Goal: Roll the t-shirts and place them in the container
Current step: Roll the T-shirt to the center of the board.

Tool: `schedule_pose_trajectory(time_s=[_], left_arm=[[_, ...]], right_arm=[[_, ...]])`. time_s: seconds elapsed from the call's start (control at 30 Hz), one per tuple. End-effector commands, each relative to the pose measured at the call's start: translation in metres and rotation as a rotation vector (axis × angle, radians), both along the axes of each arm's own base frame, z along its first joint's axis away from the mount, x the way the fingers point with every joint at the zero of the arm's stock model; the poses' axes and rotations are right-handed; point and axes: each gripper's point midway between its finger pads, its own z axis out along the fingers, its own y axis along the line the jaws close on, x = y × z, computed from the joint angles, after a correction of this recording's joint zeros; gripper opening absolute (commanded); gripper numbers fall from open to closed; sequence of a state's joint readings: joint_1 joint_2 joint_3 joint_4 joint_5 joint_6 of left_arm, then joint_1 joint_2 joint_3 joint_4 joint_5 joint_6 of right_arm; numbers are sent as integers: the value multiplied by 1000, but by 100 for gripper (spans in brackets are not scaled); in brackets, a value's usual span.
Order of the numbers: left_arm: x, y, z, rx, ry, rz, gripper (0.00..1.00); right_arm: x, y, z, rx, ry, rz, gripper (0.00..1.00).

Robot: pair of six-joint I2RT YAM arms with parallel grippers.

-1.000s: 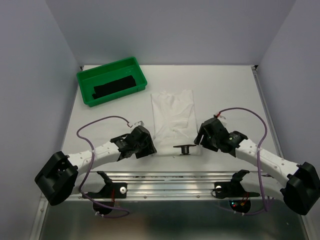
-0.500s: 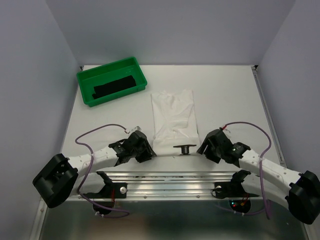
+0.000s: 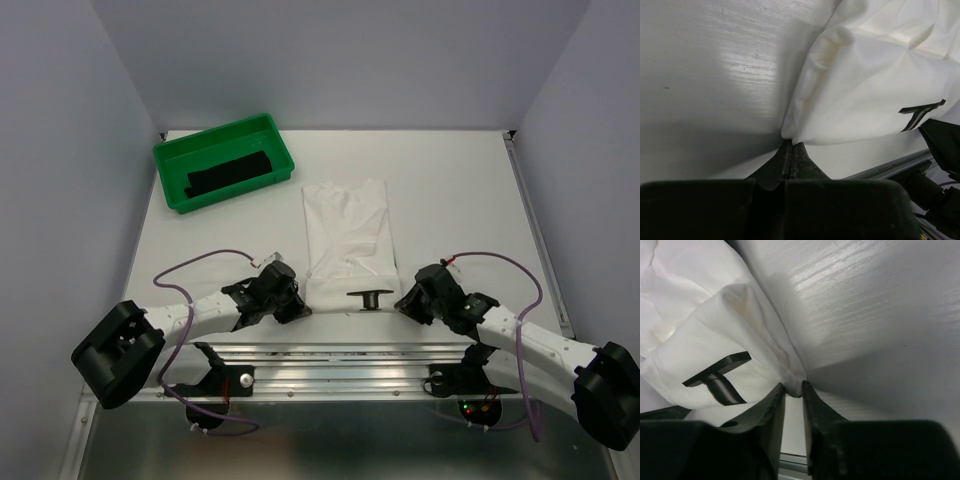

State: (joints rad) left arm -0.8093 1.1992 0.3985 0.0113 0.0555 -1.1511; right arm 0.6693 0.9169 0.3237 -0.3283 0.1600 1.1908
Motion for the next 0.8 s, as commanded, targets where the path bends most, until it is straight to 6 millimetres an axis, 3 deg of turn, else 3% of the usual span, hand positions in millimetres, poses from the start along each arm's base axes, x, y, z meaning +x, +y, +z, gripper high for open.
schedule_pose_trajectory(time_s=[0.0, 0.07, 0.17, 0.37, 0.77], left_arm=[[1, 5, -6, 18, 6, 19, 0], [2, 4, -4, 16, 4, 21, 0], [3, 3, 2, 13, 4, 29, 0], [12, -1, 26, 1, -25, 47, 0], [27, -8, 45, -18, -9, 46, 0]], right_arm=[[4, 1, 0, 0, -19, -11, 18], [5, 1, 3, -1, -24, -6, 9], [9, 2, 9, -7, -39, -8, 3], [17, 2, 26, -24, -64, -13, 2], [30, 1, 45, -70, -99, -17, 2]])
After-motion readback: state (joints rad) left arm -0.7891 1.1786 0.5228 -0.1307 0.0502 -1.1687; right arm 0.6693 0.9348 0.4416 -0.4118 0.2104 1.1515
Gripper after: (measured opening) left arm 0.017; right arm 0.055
